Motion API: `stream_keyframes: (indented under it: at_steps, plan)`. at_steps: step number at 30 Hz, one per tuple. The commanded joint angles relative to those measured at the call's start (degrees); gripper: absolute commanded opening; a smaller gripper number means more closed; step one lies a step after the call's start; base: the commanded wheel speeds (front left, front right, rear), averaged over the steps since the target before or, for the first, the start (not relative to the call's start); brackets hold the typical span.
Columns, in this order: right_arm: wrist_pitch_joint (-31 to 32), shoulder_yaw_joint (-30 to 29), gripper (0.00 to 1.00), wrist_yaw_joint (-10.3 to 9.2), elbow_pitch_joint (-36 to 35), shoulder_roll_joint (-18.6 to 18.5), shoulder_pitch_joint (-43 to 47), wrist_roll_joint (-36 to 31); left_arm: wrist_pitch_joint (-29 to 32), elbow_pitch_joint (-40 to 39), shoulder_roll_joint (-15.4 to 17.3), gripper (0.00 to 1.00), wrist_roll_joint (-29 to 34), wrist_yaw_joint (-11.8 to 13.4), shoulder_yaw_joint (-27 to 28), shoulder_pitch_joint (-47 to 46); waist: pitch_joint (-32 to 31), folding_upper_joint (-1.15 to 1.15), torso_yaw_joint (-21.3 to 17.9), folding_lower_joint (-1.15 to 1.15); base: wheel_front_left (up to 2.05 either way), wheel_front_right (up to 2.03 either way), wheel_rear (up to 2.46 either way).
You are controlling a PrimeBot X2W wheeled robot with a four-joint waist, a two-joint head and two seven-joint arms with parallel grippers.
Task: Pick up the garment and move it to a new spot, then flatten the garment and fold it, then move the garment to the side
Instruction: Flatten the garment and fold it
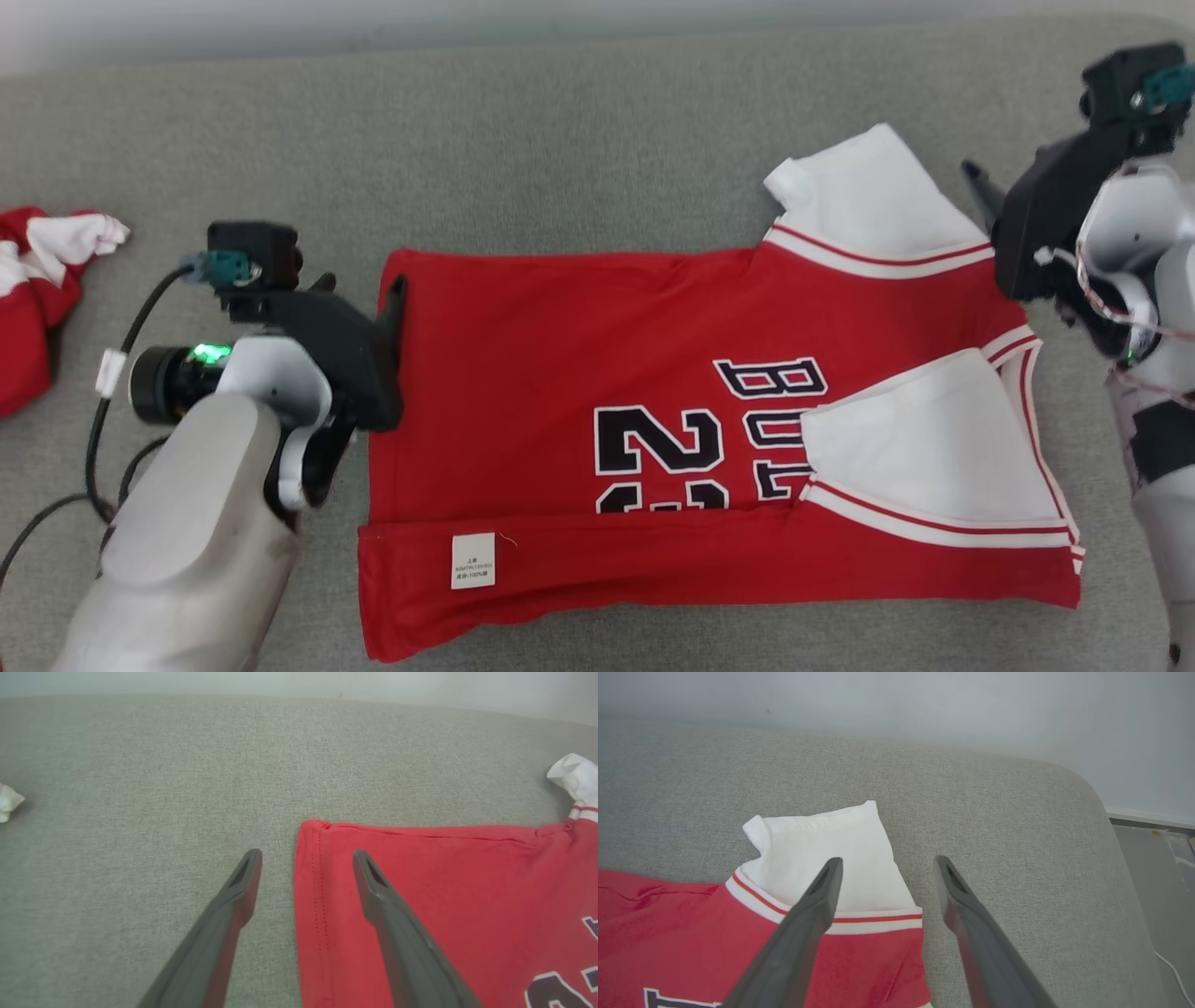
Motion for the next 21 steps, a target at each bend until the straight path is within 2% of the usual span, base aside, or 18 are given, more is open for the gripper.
stream_keyframes:
  at_steps: [1, 5, 11, 21]
  plan:
    - [-0.5, 0.3, 1.00, -0.15, 0.7, -0.4, -1.2, 0.1, 0.4, 0.6, -0.5, 1.00, -0.1, -0.2, 0.0, -1.2, 4.7, -0.01, 0.5, -0.02, 0.00, 0.00, 0.00]
    - [-2.5, 2.1, 1.00, -0.15, 3.7, -1.2, -5.1, 0.9, 0.7, 2.7, -1.8, 1.00, 0.0, -1.0, -0.7, -4.9, 7.2, -0.01, 1.7, -0.02, 0.00, 0.00, 0.00]
    - [-5.4, 4.3, 1.00, -0.15, 7.6, -1.7, -7.8, 2.4, -0.8, 6.1, -2.0, 1.00, 2.1, -1.4, -2.2, -8.0, 8.9, -0.01, 2.3, -0.02, 0.00, 0.00, 0.00]
    - [-8.6, 6.4, 1.00, -0.15, 12.1, -2.7, -8.7, 5.2, -3.1, 10.1, -4.4, 1.00, 2.3, -4.8, -5.0, -8.9, 9.1, -0.01, 2.4, -0.02, 0.00, 0.00, 0.00]
